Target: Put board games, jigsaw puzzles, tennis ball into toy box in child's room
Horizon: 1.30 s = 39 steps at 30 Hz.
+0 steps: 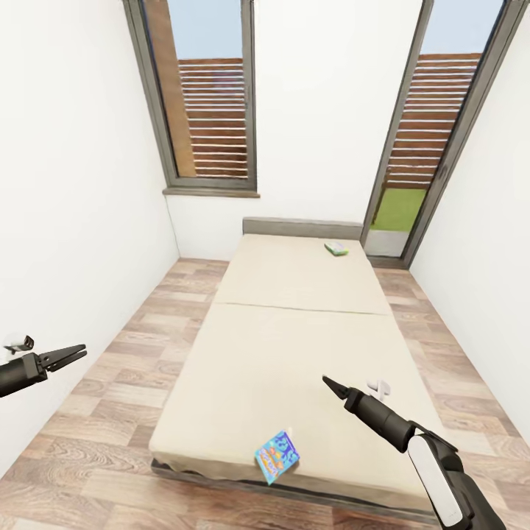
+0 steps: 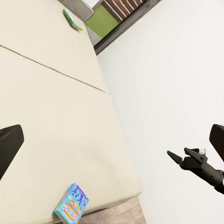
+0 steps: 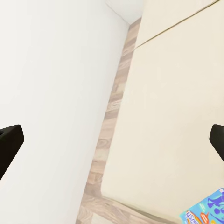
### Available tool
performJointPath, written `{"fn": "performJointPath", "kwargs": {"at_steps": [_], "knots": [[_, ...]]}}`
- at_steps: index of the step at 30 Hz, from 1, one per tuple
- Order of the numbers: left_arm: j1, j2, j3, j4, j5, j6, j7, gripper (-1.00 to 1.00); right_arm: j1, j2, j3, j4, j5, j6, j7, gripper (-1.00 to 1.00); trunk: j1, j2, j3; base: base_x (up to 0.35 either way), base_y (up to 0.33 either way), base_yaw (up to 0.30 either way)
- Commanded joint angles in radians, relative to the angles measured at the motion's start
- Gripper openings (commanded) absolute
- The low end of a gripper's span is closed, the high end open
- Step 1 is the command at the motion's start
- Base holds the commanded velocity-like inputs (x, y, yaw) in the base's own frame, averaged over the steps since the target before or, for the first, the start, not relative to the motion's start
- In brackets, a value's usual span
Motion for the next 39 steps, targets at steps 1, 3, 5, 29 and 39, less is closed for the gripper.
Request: {"fn": "performJointPath", "kwargs": {"at_steps": [1, 3, 5, 29, 39], "knots": [[-0.001, 0.000, 0.000, 0.000, -0.001, 0.011, -0.004, 1.00, -0.001, 0.000, -0.001, -0.001, -0.007, 0.009, 0.001, 1.00, 0.001, -0.002, 0.000, 0.000, 0.108, 0.000], [-0.001, 0.000, 0.000, 0.000, -0.001, 0.011, -0.004, 1.00, -0.001, 0.000, -0.001, -0.001, -0.007, 0.009, 0.001, 1.00, 0.001, -0.002, 0.003, 0.000, 0.074, 0.000], [-0.001, 0.000, 0.000, 0.000, -0.001, 0.011, -0.004, 1.00, -0.001, 0.000, -0.001, -0.001, -0.007, 0.009, 0.001, 1.00, 0.001, -0.002, 0.006, 0.000, 0.038, 0.000], [-0.001, 0.000, 0.000, 0.000, 0.000, 0.011, -0.004, 1.00, -0.001, 0.000, -0.001, -0.001, -0.007, 0.009, 0.000, 1.00, 0.001, -0.002, 0.046, 0.000, 0.004, 0.000], [-0.001, -0.001, 0.000, 0.000, 0.002, 0.011, -0.004, 1.00, -0.001, 0.000, -0.001, -0.001, -0.007, 0.009, 0.000, 1.00, 0.001, -0.002, 0.062, 0.000, 0.000, 0.000]]}}
